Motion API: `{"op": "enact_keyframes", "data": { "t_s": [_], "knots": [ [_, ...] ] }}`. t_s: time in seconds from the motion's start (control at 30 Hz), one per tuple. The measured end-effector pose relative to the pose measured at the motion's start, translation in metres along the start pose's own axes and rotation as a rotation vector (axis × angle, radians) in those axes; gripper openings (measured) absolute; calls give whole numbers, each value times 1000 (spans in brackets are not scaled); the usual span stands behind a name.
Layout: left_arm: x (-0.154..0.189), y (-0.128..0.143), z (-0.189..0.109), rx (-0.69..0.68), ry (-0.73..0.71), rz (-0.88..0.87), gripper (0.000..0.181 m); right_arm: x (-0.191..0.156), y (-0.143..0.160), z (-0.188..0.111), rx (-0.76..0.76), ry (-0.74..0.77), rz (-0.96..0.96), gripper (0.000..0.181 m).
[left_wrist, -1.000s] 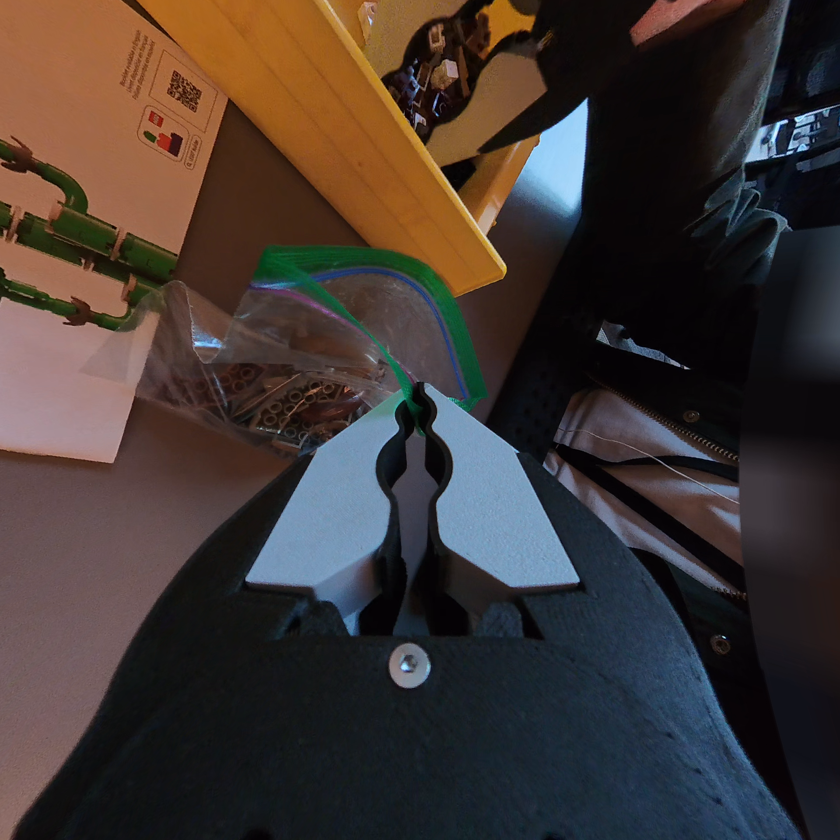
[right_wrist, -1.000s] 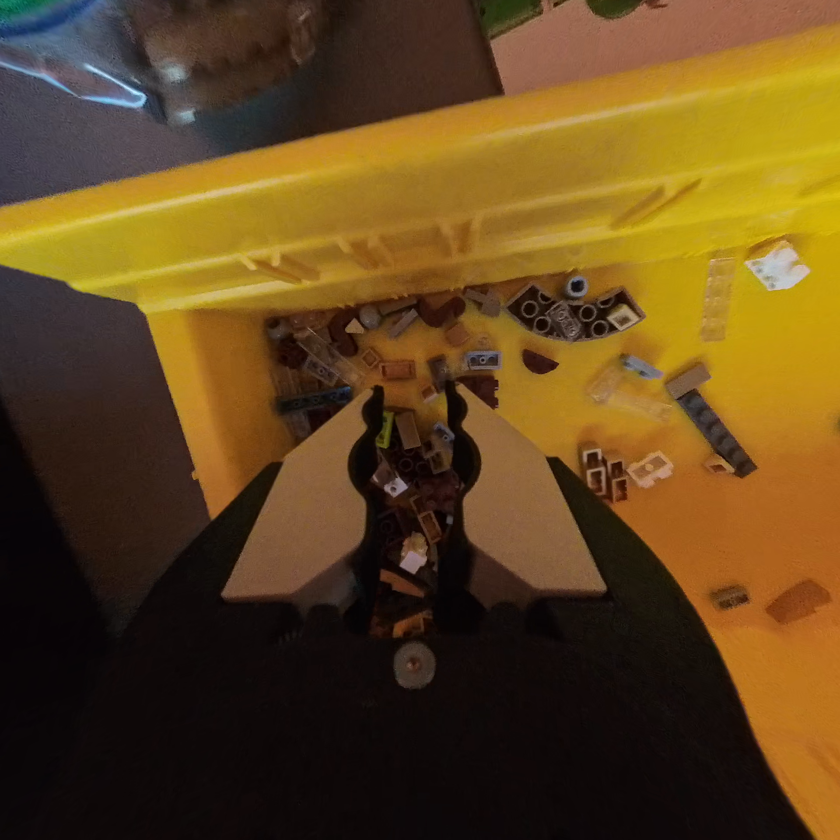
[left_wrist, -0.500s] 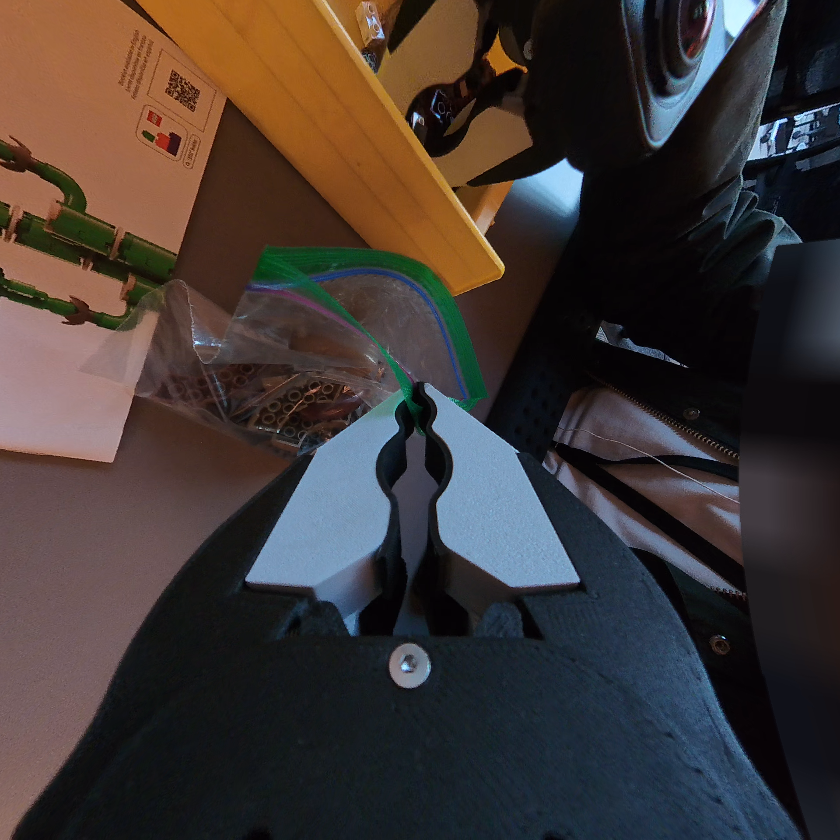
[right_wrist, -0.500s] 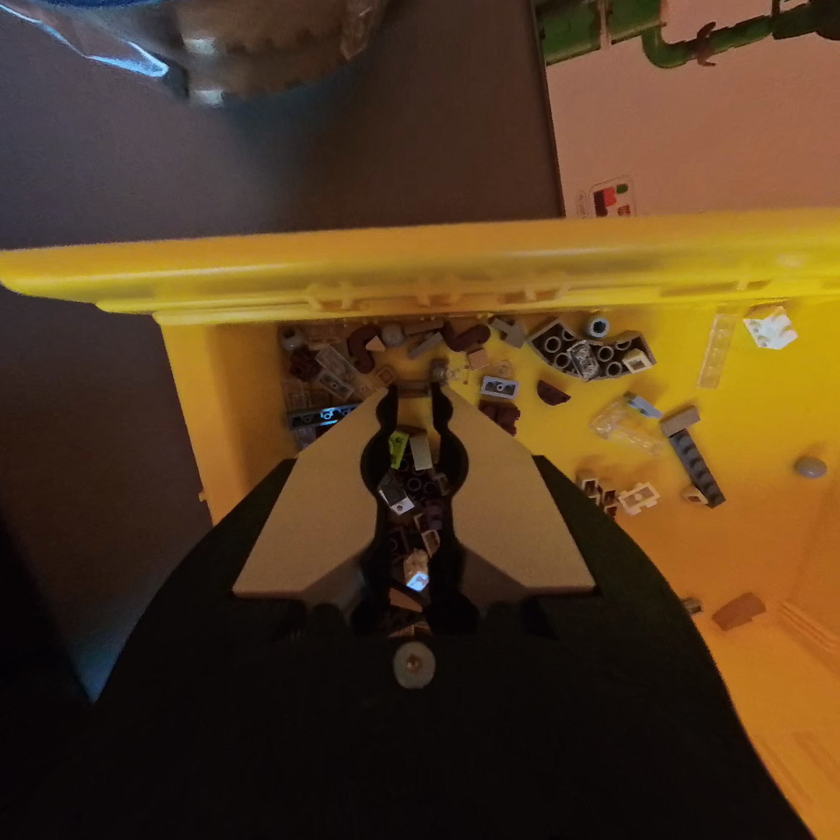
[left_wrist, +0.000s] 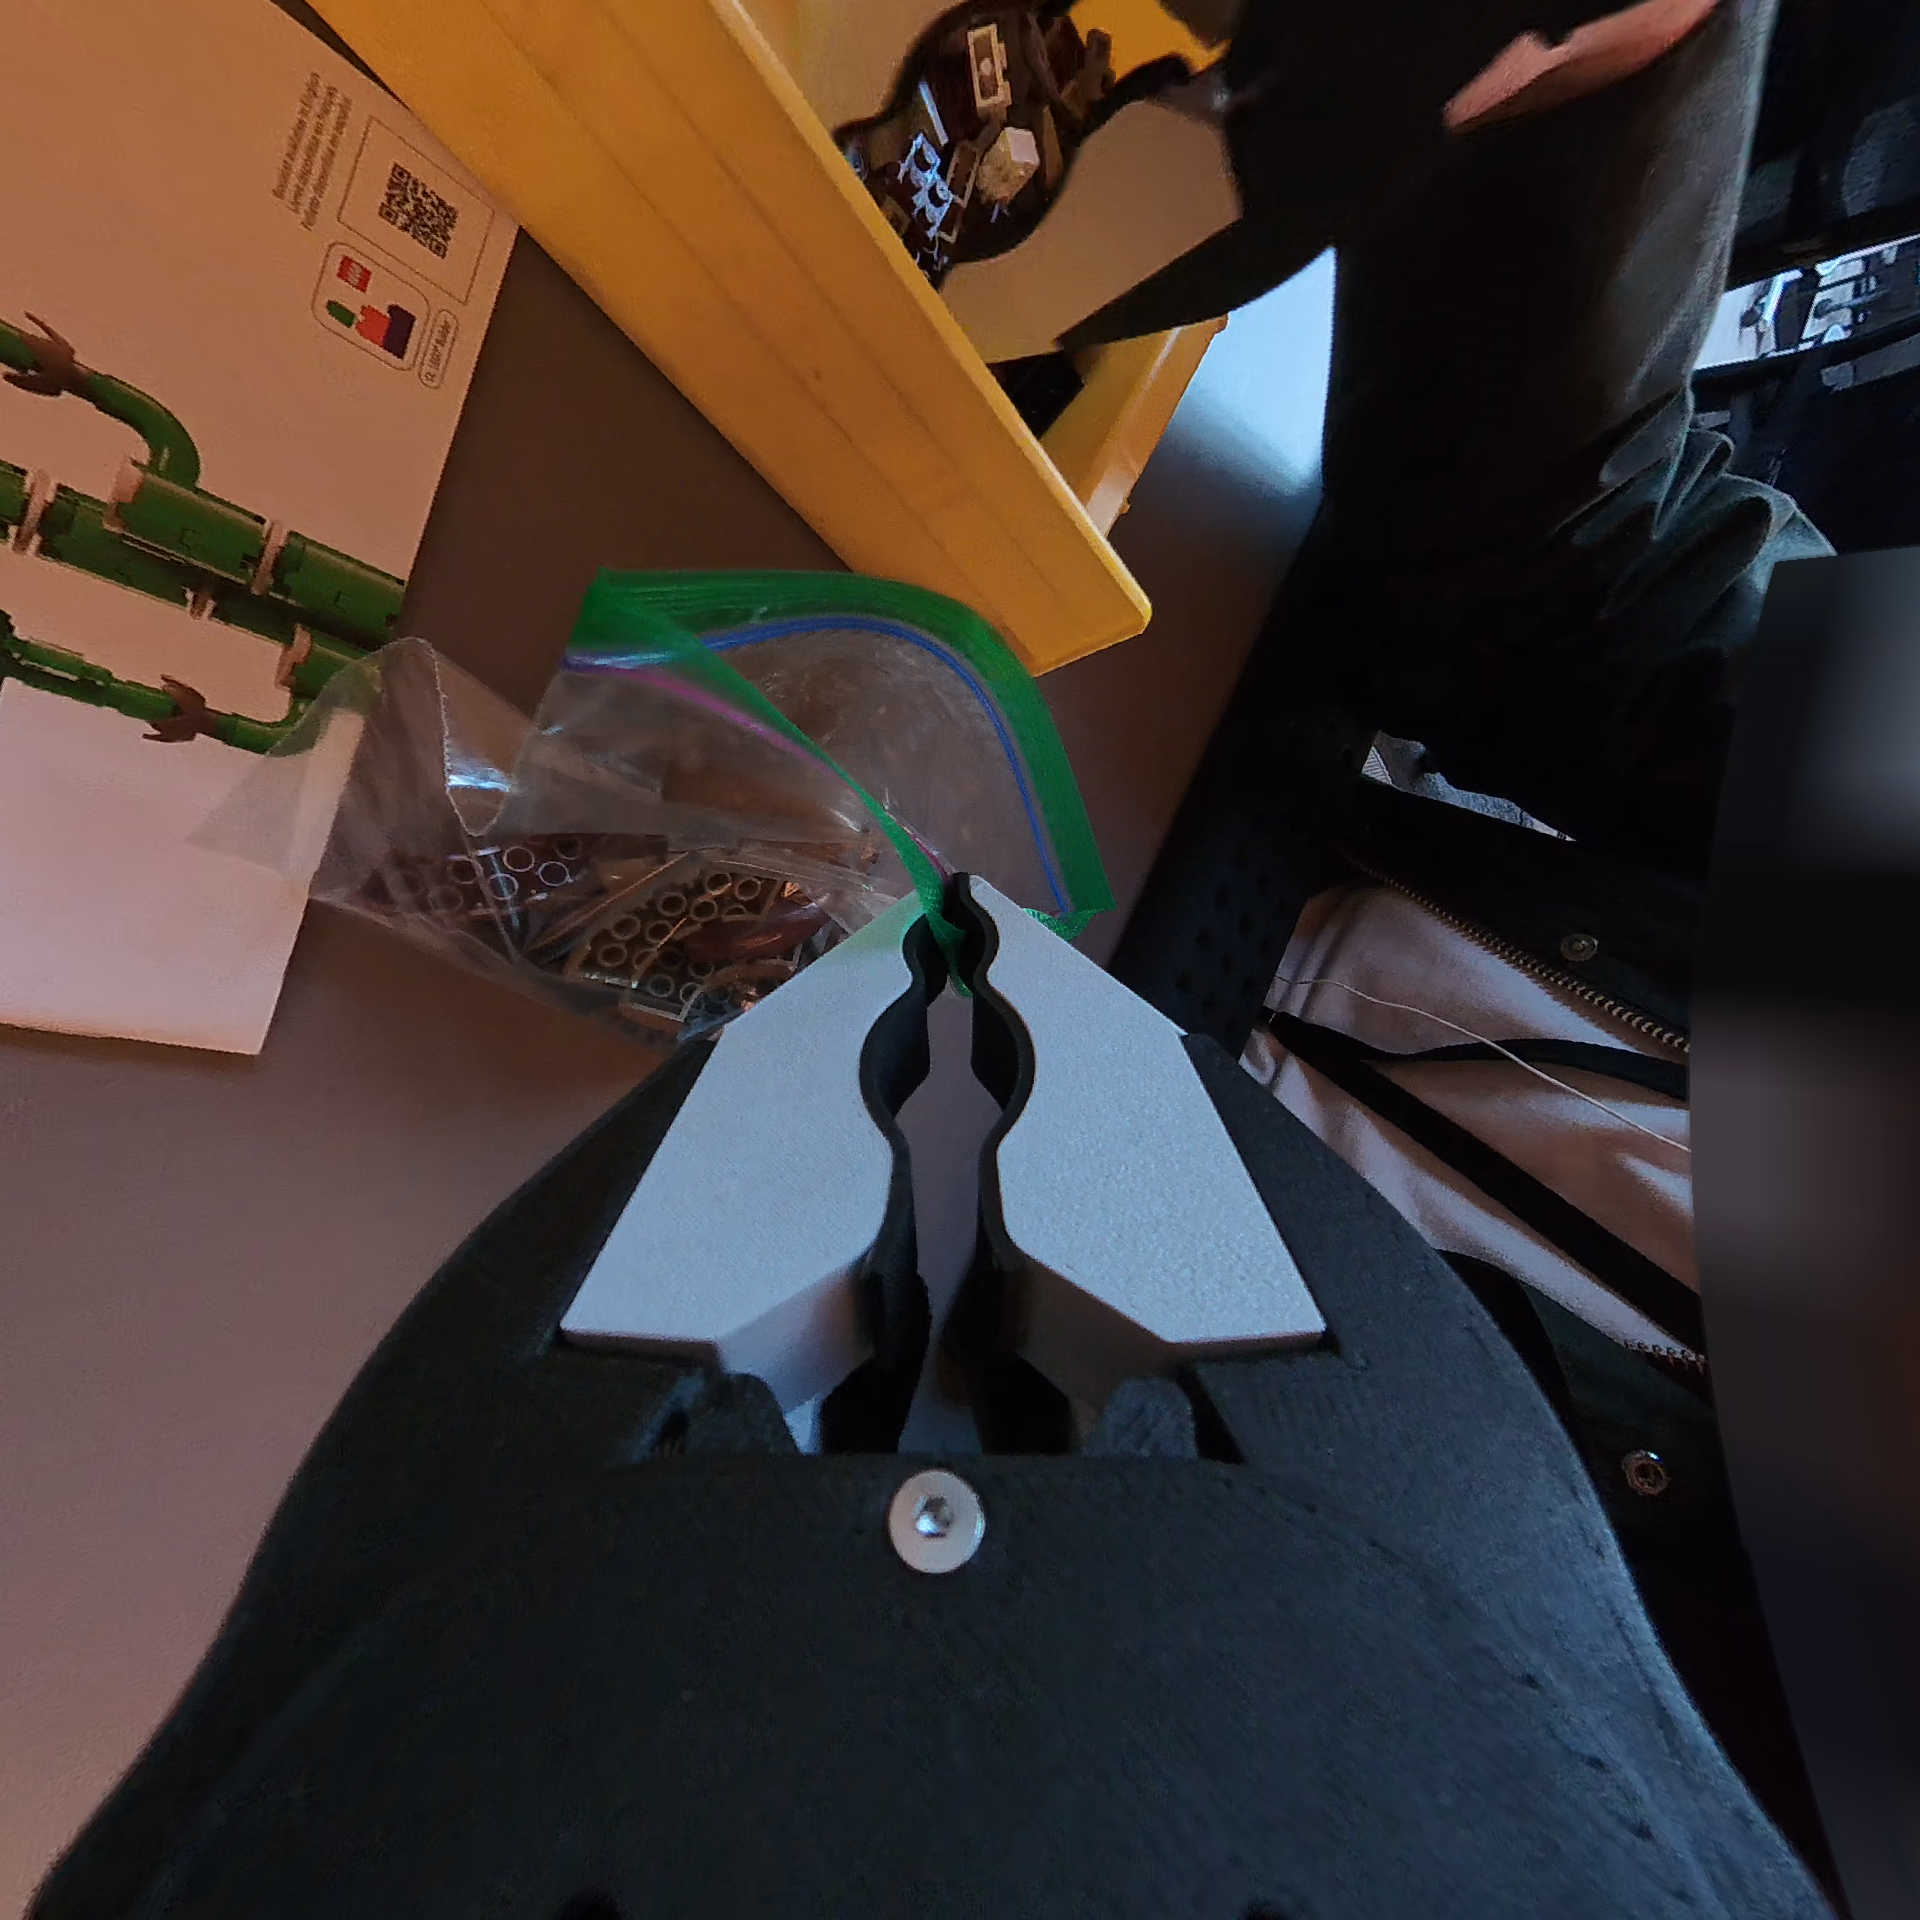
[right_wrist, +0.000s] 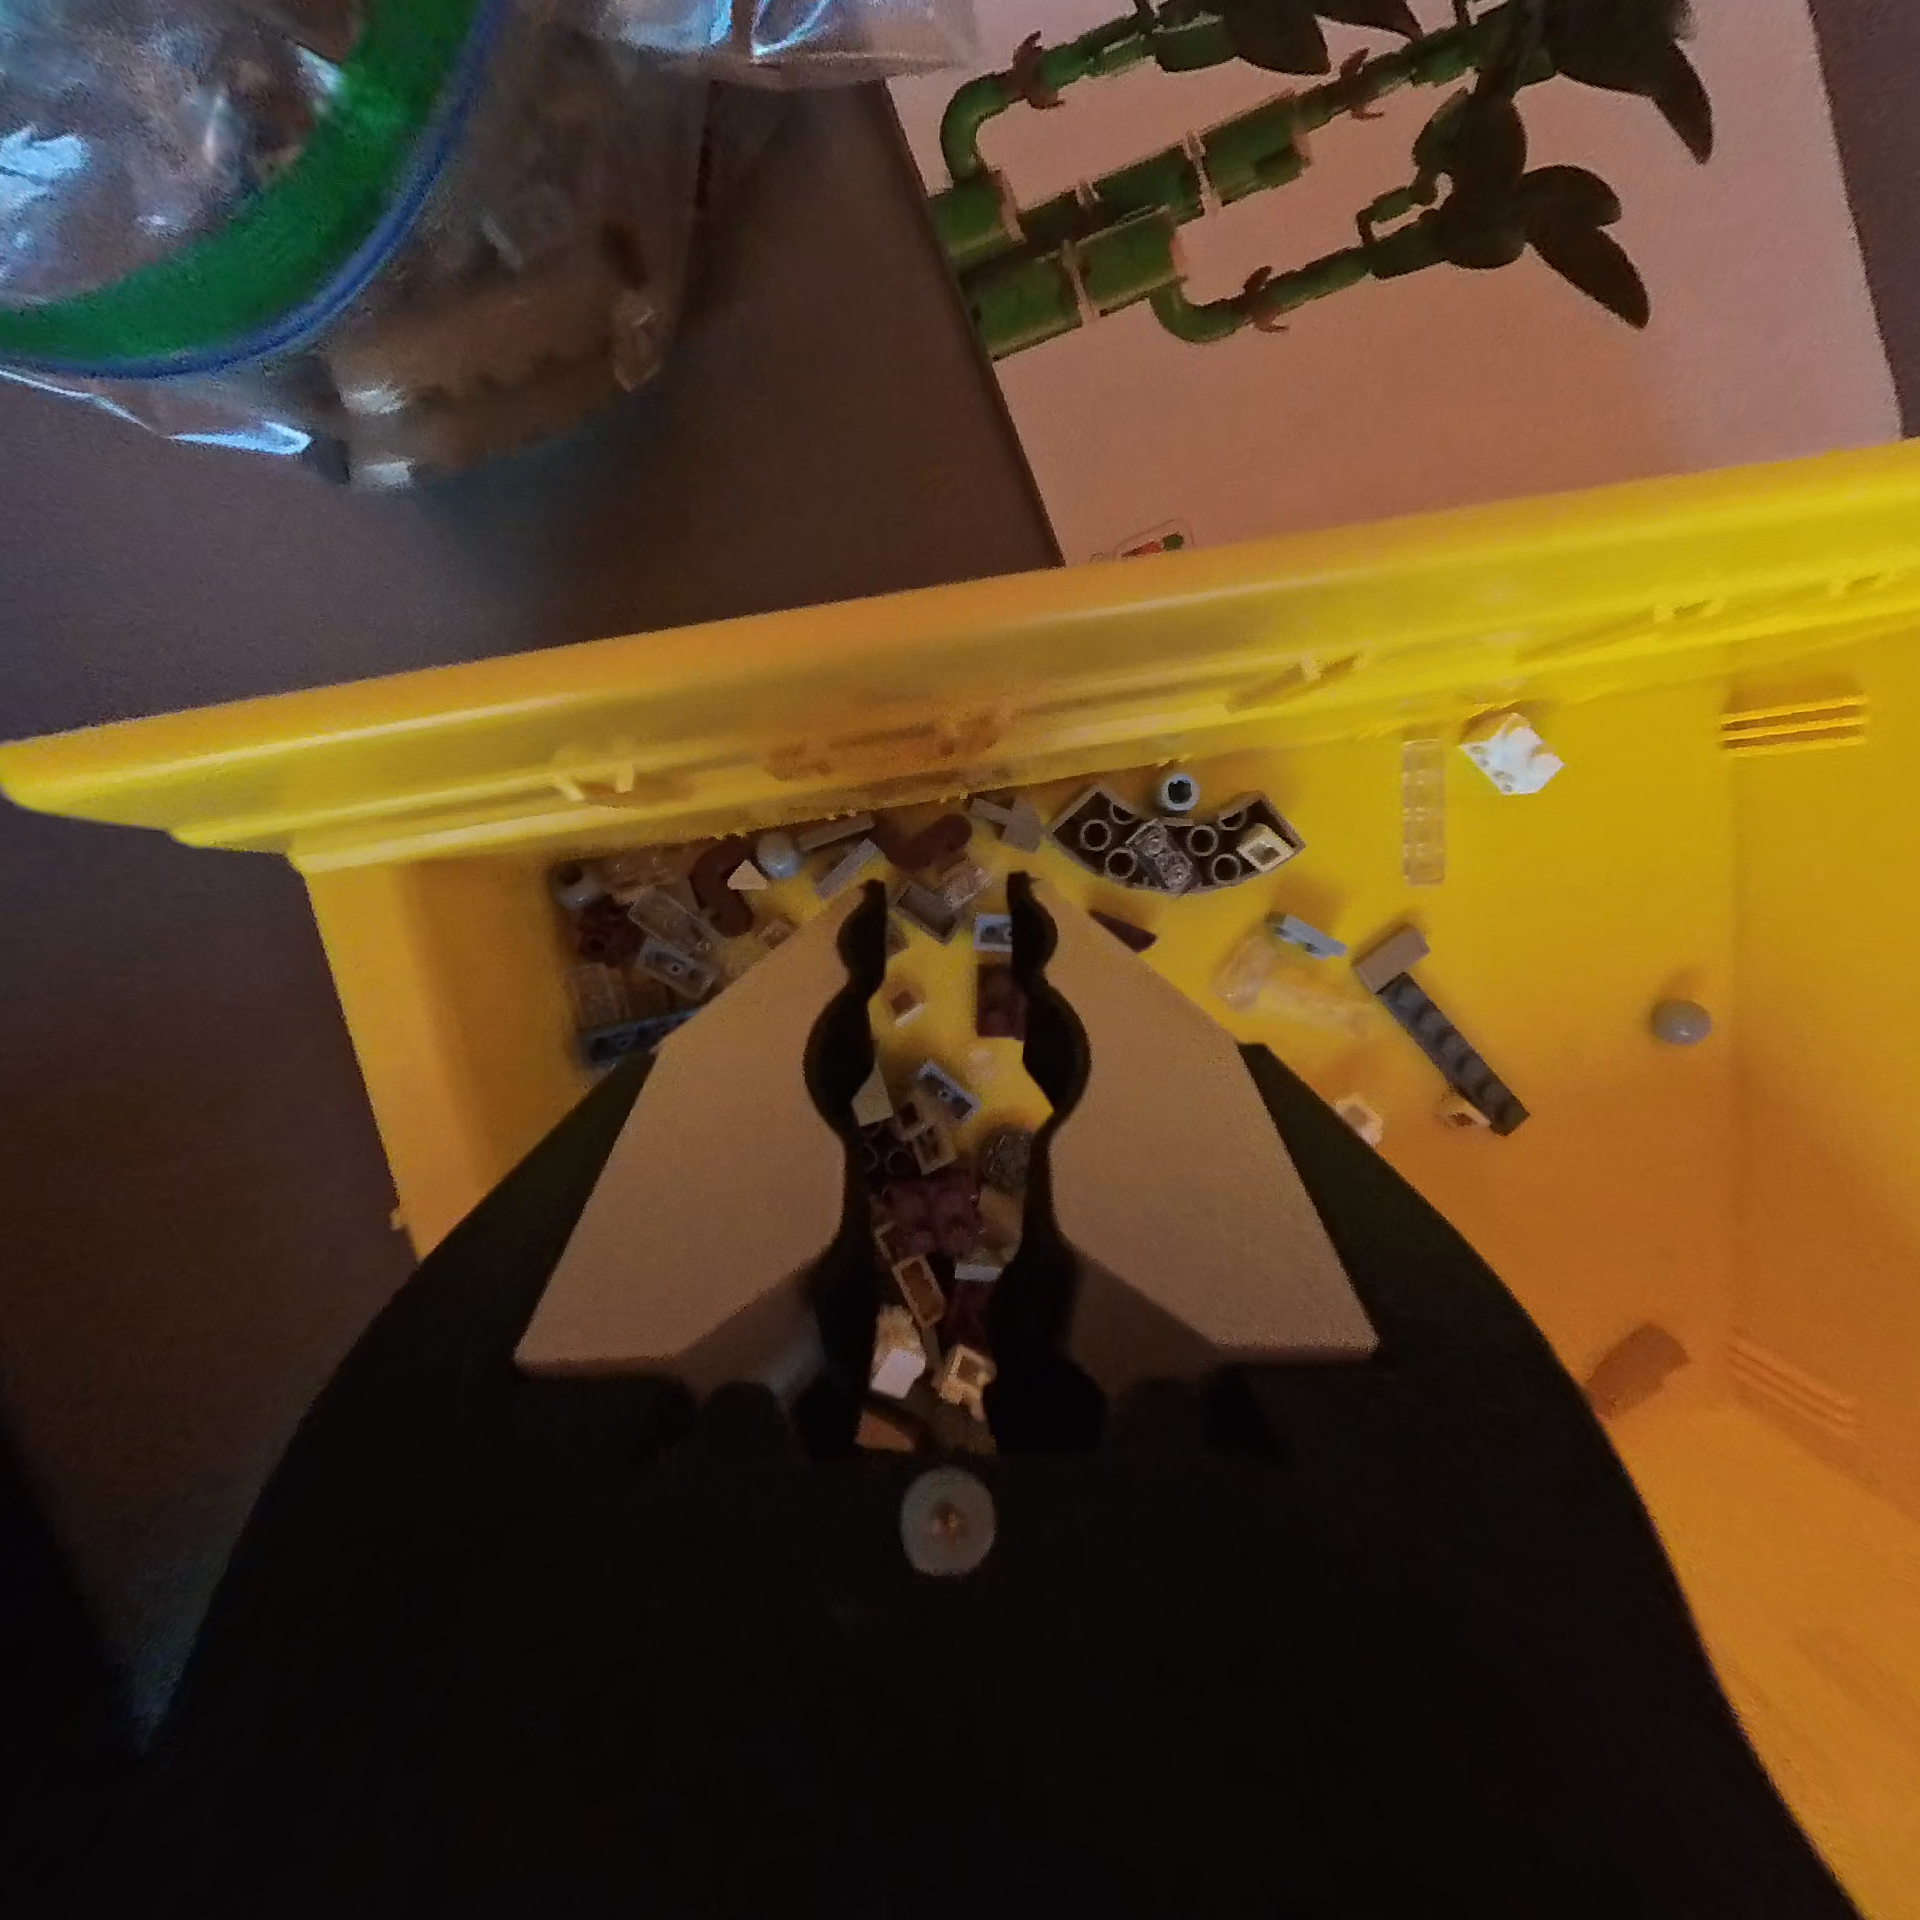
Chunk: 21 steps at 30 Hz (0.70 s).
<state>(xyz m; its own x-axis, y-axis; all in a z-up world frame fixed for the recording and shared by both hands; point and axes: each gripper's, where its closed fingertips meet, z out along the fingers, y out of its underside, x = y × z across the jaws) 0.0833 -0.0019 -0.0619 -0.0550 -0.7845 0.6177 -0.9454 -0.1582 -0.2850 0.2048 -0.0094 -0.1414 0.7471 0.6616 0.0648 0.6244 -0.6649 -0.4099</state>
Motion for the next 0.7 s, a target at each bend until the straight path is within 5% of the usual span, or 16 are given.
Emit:
{"op": "enact_keyframes", "data": {
  "t_s": [0.33,0.7],
  "knots": [
    [0,0,1,-6,2,0,0,-2,10,18,-45,-38,-7,19],
    [0,1,2,-7,2,-1,0,4,14,0,-19,-7,-21,16]
  ]
}}
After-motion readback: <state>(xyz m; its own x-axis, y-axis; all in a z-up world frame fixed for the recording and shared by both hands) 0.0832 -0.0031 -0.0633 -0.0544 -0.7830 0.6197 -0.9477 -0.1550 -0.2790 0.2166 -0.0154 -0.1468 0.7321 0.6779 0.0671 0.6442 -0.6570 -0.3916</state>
